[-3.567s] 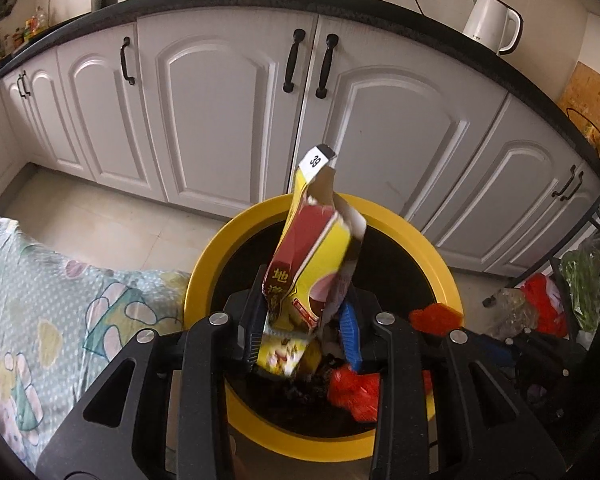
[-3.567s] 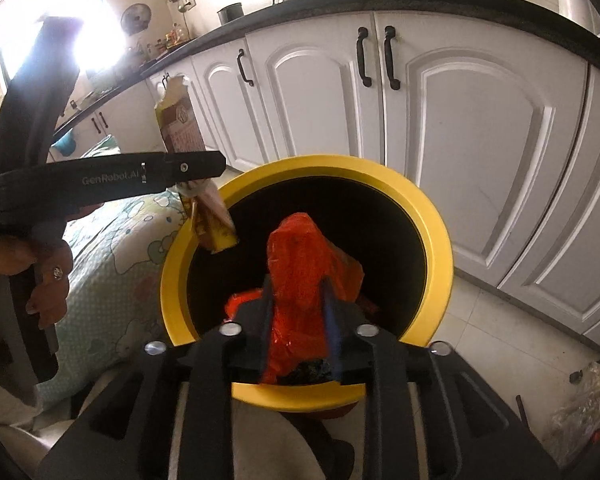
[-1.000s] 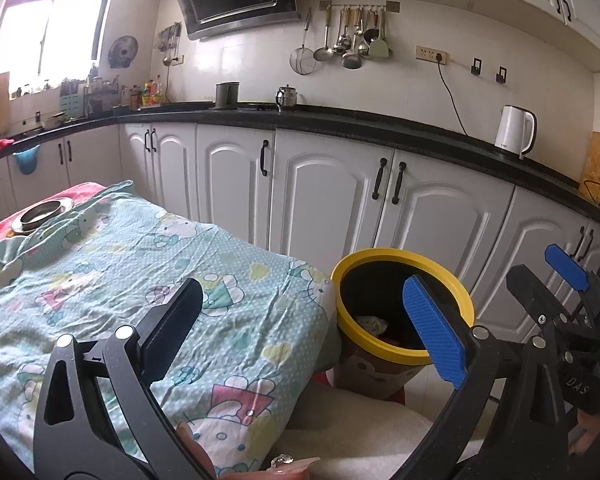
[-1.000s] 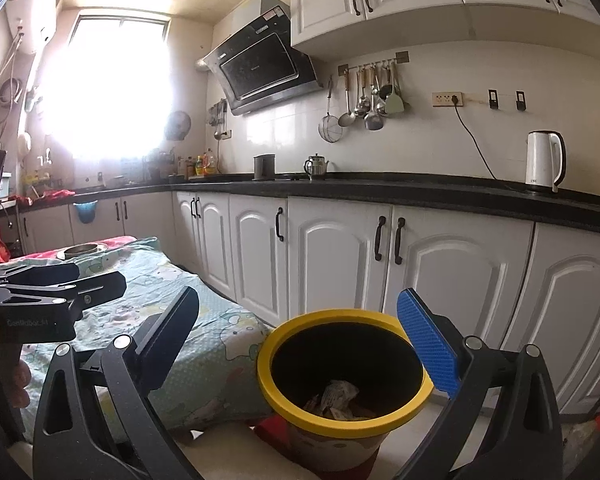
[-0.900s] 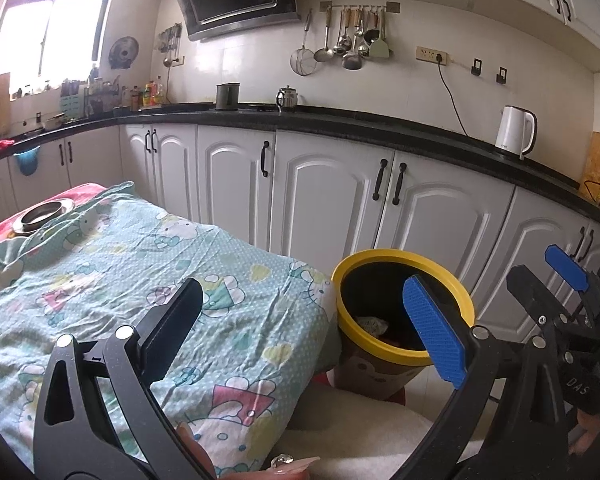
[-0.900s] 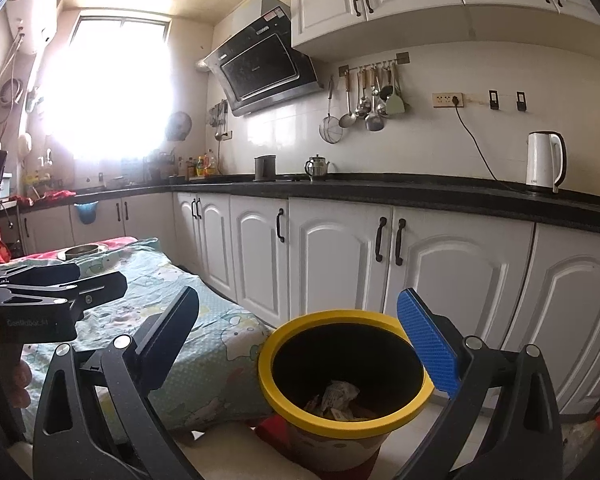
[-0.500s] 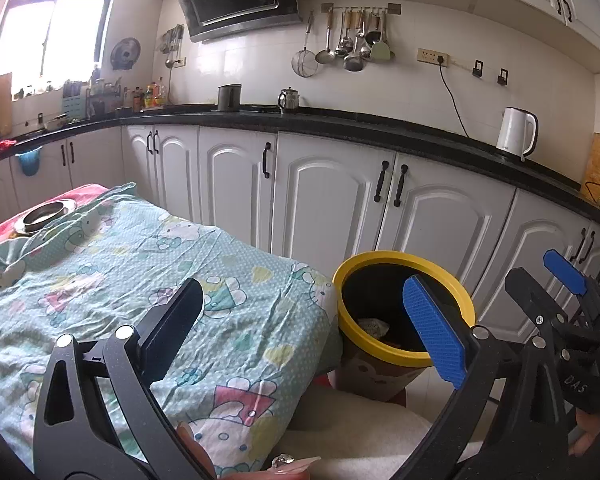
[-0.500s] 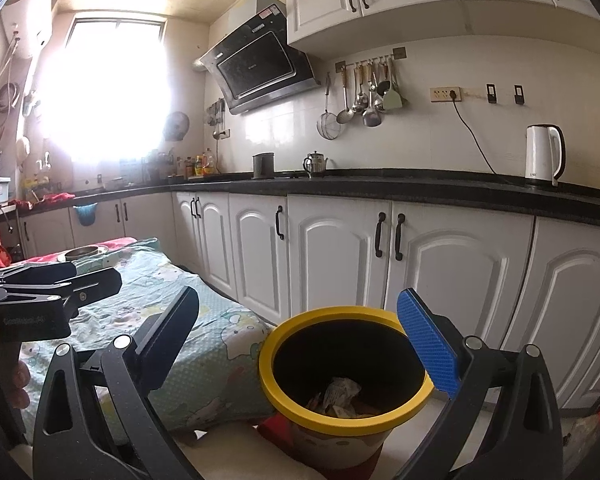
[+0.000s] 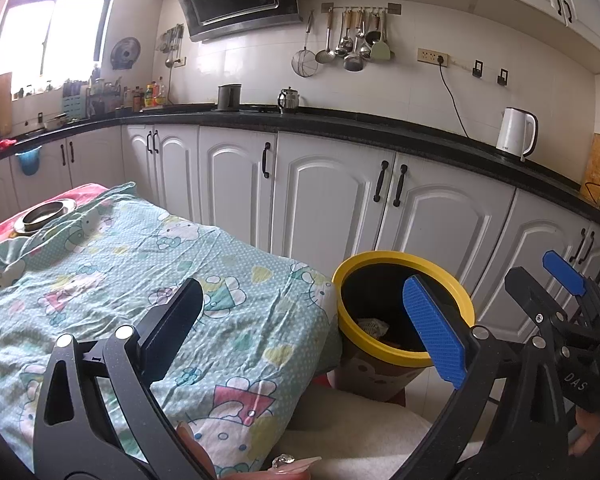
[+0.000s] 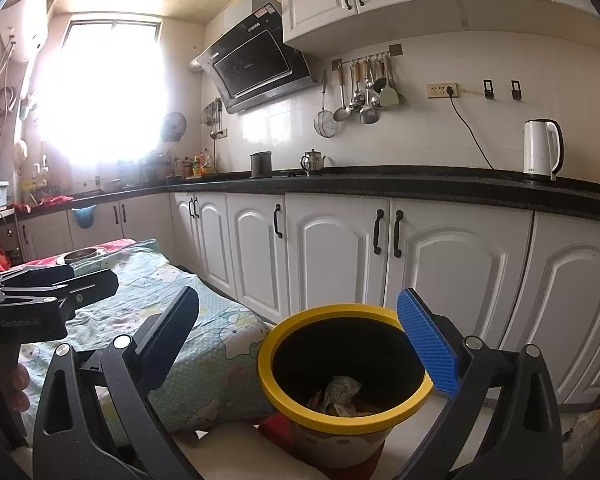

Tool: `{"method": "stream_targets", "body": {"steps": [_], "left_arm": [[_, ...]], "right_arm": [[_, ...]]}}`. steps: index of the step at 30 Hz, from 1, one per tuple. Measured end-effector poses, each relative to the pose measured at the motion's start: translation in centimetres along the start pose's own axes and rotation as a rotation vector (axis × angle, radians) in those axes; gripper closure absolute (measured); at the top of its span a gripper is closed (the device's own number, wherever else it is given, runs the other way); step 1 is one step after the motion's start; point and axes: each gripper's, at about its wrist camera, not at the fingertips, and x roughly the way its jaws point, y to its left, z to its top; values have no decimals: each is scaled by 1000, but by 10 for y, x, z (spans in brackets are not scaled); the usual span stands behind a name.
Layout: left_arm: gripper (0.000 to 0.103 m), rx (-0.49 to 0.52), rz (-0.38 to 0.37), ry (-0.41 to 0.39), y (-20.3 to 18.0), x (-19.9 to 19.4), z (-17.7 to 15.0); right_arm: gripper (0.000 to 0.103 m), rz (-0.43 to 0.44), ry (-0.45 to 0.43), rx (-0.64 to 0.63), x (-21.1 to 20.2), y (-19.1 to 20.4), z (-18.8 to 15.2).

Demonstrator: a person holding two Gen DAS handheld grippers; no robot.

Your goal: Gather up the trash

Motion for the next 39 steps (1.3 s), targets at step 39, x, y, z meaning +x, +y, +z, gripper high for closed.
{"method": "stream_targets", "body": {"steps": [39], "left_arm": [[11, -1, 1, -3, 0, 0, 1]], "right_arm": [[6, -3, -2, 6, -2, 1, -1]]}}
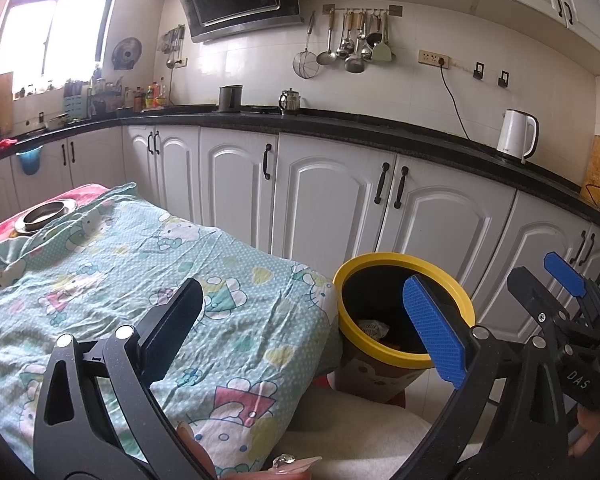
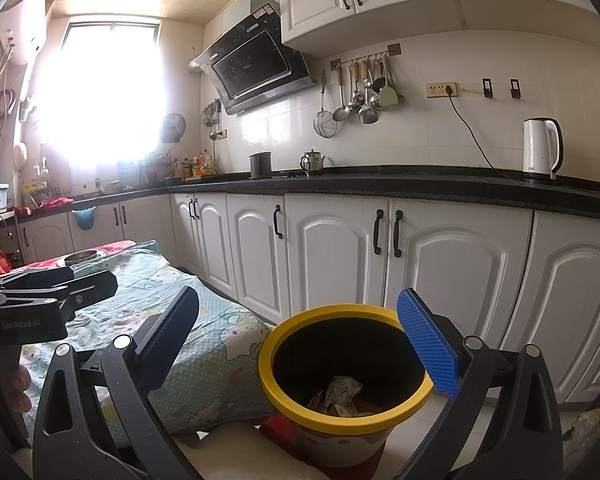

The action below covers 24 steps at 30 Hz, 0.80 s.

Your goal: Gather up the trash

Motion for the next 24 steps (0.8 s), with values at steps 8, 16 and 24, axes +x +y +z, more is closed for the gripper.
{"method": "stream_targets", "body": {"steps": [8, 16, 24], "left_arm": [[11, -6, 11, 4, 0, 0, 1], [11, -12, 32, 40, 1, 8, 0], [11, -123, 72, 109, 51, 6, 4]], "right_arm": [[6, -4, 4, 3, -2, 2, -1], [6, -3, 9, 2, -1, 2, -3], [6, 24, 46, -7, 10, 16, 3]]}}
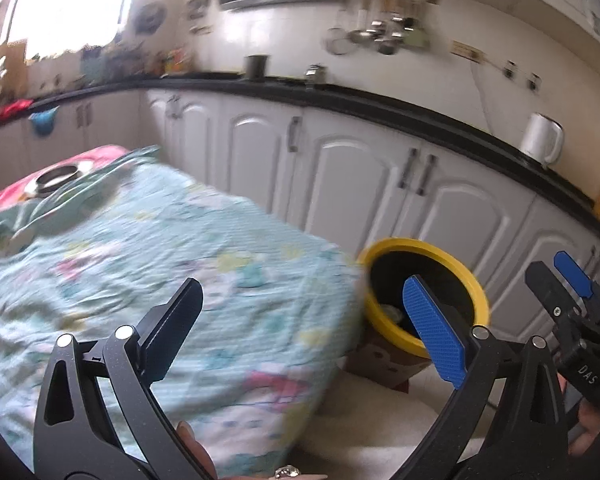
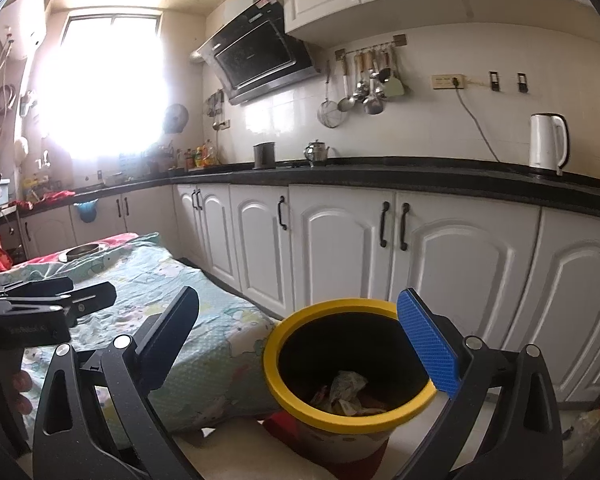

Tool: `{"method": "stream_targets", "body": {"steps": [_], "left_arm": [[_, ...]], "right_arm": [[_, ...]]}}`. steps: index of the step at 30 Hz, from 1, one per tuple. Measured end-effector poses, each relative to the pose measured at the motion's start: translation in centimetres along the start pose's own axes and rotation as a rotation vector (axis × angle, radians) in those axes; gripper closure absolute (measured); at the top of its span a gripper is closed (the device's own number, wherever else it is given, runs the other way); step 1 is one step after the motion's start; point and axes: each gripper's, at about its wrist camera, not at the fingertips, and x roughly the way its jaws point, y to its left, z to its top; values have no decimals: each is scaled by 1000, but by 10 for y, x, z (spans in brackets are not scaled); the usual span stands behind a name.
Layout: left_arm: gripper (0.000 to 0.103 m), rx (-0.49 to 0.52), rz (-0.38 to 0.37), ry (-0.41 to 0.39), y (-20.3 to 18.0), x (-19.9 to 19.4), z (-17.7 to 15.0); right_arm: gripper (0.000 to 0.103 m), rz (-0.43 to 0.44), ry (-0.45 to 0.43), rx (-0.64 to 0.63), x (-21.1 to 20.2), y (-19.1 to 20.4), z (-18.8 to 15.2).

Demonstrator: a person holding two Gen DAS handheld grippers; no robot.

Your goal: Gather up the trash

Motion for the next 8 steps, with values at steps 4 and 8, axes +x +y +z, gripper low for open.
{"method": "stream_targets", "body": {"steps": [4, 8], "left_arm": [[11, -123, 204, 23, 100, -23, 6], [11, -289, 595, 53, 232, -68, -9]], "right_arm": [[6, 132, 25, -47, 23, 51, 20], [6, 409, 178, -99, 63, 171, 36]]}}
